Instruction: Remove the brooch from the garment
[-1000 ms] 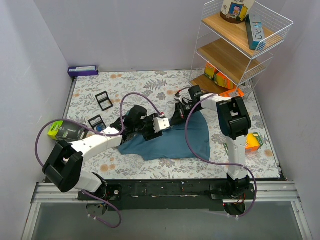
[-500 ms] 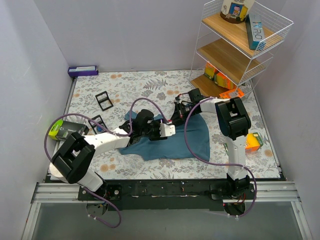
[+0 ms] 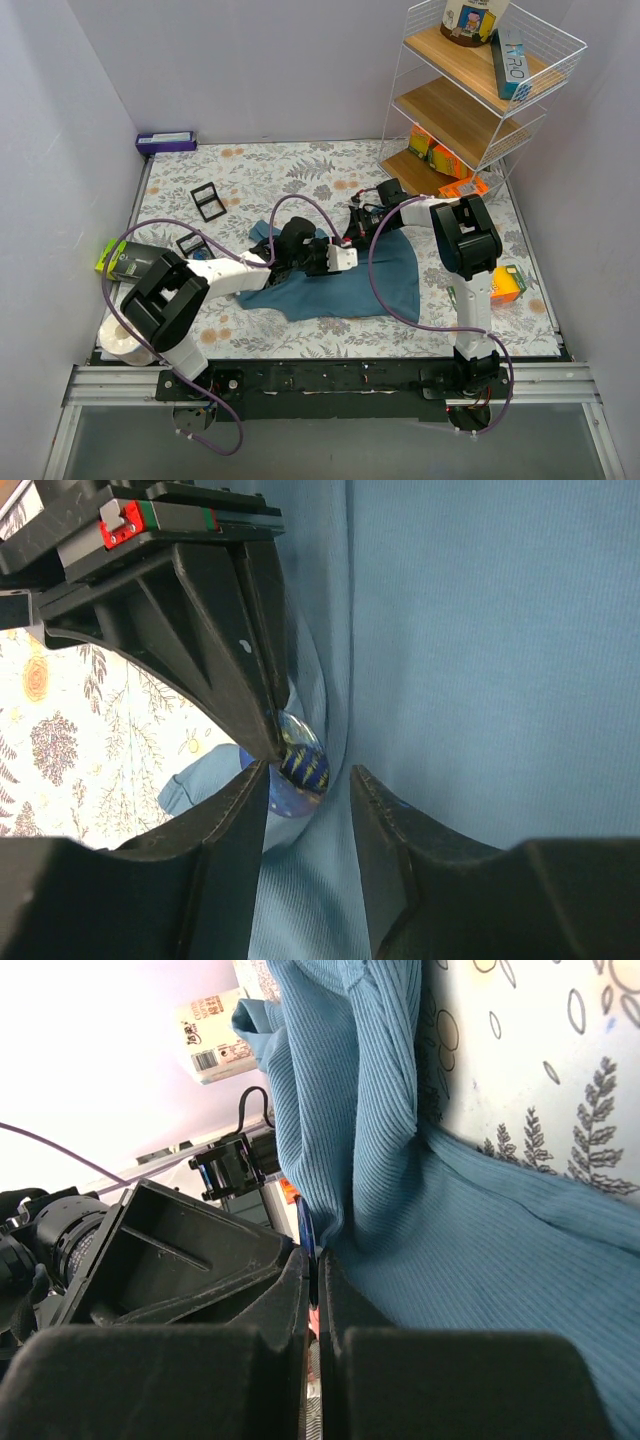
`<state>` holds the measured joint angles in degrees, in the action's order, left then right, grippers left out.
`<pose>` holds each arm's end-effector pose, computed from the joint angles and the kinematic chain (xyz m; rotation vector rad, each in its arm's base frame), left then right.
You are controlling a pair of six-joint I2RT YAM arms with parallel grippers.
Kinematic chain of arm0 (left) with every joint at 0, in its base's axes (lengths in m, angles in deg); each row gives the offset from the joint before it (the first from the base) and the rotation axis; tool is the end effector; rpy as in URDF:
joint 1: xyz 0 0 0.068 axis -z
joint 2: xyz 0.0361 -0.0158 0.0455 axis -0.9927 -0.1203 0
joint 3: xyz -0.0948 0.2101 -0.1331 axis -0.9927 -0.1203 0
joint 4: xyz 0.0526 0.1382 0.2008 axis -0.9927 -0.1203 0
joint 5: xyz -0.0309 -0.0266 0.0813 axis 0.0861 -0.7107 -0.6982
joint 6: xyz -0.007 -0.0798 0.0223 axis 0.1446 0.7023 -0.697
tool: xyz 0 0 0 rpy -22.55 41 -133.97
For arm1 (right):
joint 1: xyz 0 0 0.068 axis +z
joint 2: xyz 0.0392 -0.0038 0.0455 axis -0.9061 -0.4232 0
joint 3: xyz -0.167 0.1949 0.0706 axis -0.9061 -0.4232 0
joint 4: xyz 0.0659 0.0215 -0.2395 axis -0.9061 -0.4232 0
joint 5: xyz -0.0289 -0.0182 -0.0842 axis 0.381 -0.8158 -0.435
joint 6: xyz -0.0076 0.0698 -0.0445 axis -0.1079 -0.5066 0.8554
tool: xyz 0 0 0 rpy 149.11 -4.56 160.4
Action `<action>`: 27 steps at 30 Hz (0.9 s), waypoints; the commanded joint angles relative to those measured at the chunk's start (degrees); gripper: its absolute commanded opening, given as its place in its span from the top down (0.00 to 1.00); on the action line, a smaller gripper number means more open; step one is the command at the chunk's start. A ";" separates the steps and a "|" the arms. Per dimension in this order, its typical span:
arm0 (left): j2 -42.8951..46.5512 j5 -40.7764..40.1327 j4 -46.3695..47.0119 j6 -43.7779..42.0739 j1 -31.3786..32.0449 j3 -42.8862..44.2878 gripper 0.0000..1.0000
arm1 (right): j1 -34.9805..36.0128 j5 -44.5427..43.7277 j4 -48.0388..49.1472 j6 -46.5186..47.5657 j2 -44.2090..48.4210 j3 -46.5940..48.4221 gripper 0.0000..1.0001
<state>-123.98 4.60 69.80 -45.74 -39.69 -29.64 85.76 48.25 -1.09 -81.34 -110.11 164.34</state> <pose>0.2404 -0.2577 0.1602 1.1574 1.9696 -0.6701 0.3670 0.2106 0.0967 0.1271 -2.4815 -1.7030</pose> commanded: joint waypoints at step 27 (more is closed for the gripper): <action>-1.25 1.03 -0.50 2.26 -0.77 4.61 1.00 | -1.90 0.89 -0.37 4.99 5.97 2.90 0.26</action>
<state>-126.56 4.44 69.34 -45.39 -39.74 -26.93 85.26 46.80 -1.27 -80.45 -109.50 164.05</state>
